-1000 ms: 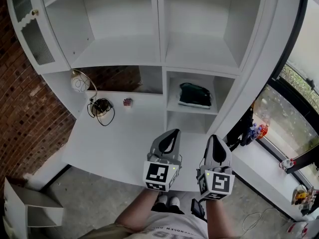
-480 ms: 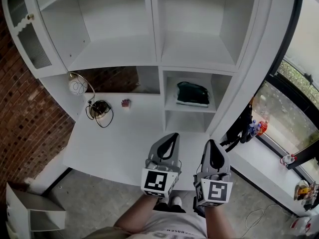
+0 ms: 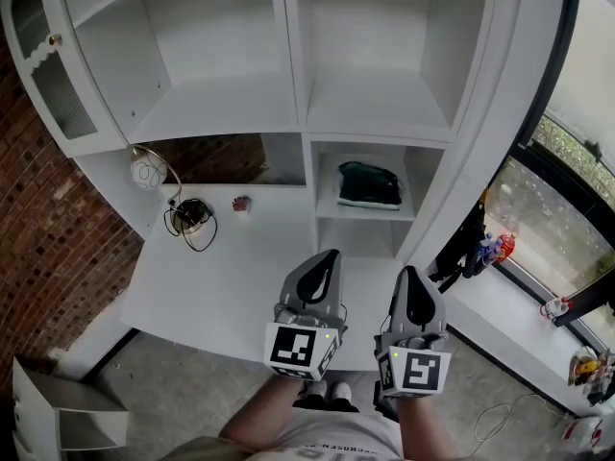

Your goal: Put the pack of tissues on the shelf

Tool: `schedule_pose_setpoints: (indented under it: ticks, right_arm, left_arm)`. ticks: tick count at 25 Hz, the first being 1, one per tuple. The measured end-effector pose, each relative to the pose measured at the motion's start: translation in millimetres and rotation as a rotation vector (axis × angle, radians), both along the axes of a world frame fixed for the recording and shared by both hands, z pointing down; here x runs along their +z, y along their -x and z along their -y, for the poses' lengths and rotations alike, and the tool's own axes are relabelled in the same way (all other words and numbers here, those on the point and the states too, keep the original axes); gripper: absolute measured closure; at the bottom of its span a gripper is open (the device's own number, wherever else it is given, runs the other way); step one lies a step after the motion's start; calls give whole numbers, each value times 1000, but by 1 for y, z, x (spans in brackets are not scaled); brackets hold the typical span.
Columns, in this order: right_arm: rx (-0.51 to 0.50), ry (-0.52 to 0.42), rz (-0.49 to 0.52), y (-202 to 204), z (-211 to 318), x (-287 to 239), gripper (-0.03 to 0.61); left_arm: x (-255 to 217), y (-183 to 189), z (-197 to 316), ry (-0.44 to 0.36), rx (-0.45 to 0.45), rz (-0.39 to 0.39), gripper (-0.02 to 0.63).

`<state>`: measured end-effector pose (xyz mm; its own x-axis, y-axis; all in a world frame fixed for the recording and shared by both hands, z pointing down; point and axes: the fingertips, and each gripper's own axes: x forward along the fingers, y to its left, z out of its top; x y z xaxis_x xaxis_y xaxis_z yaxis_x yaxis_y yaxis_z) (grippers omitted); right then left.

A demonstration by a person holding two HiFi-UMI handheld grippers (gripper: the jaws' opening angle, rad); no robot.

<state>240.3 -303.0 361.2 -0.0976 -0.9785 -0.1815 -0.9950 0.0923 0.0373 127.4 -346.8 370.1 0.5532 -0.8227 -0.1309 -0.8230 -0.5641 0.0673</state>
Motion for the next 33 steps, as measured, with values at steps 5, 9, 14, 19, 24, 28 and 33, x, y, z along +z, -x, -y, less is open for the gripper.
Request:
schedule_pose_setpoints:
  ticks: [5,9,14,19,24,28,33]
  right_arm:
    - [-6,-14,0,-1,2,-5,574]
    - [13,-23,-13,-4,3,-7,577]
    - [25,-24,6,-7,2,-8,577]
    - [33,-29,13,-11,1,-10,577]
    - [39,-30,15,-12,3,-11,577]
    - [36,-34,11,-11,2,-11,577]
    - [33,-38,9,-9,1,-11,577]
  left_arm:
    - [-2,1,3,1,-7,-4,606]
    - [-2,2,3,0,-9,-3,606]
    - [0,5,5,25,-3,-49,606]
    - [-2,5,4,19,-4,-45,606]
    - [-1,5,5,19,-4,-38,606]
    - [0,4,4,15,-4,-30,606]
    - [1,5,4,12,-9,-19,606]
